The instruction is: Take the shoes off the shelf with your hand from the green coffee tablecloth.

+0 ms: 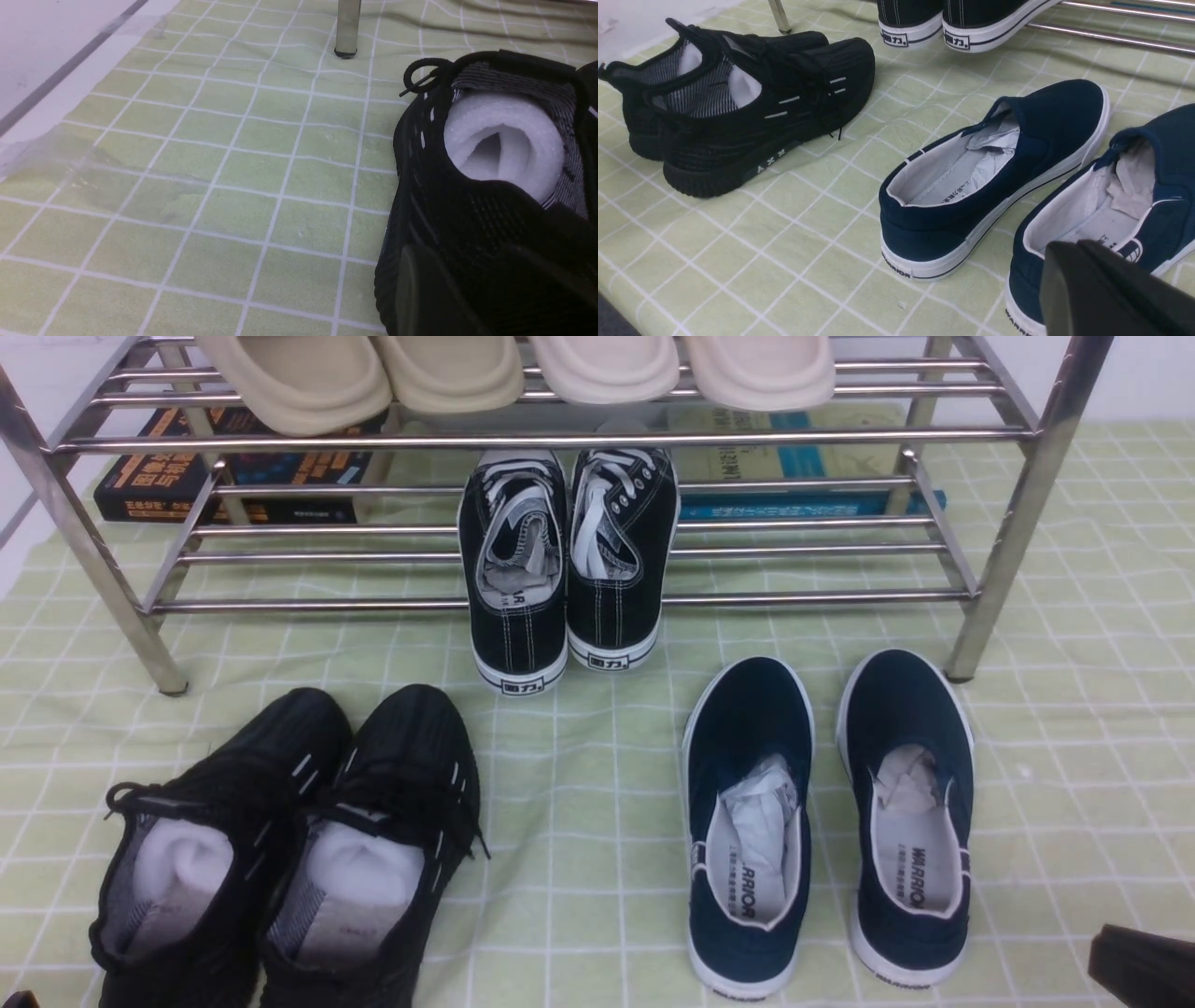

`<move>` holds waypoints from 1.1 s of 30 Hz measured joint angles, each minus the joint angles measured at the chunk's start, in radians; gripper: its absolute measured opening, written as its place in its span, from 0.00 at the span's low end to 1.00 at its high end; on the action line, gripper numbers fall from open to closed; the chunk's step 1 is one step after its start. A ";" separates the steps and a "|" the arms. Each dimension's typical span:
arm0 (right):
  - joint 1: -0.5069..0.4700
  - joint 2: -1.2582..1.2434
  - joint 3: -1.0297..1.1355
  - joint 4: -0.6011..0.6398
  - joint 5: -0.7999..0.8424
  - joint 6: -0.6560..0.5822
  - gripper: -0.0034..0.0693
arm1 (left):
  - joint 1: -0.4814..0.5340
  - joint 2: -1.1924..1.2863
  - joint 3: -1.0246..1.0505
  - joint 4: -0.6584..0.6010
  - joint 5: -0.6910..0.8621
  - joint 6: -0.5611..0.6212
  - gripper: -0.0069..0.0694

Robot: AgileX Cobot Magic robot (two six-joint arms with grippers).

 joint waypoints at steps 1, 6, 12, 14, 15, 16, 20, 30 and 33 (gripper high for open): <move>0.000 -0.005 0.000 -0.001 0.001 0.000 0.05 | 0.000 0.000 0.000 0.000 0.000 0.000 0.40; -0.022 -0.060 0.010 -0.022 0.002 -0.056 0.05 | 0.000 0.000 0.000 0.000 0.000 0.000 0.40; -0.190 -0.151 0.098 0.035 0.002 -0.203 0.05 | 0.000 0.000 0.000 0.000 0.000 0.000 0.40; -0.302 -0.215 0.169 0.071 0.012 -0.220 0.05 | 0.000 0.000 0.000 0.000 0.000 0.000 0.40; -0.302 -0.220 0.174 0.073 0.012 -0.221 0.05 | 0.000 0.000 0.000 0.000 0.000 0.000 0.40; -0.348 -0.254 0.203 0.084 0.024 -0.225 0.06 | 0.000 0.000 0.000 0.000 0.000 0.000 0.40; -0.458 -0.333 0.221 0.087 0.101 -0.229 0.06 | 0.000 0.000 0.000 0.000 0.000 0.000 0.40; -0.598 -0.350 0.211 0.087 0.162 -0.232 0.07 | 0.000 0.000 0.000 0.000 0.000 0.000 0.40; -0.598 -0.350 0.211 0.087 0.162 -0.232 0.07 | 0.000 0.000 0.000 0.000 0.000 0.000 0.40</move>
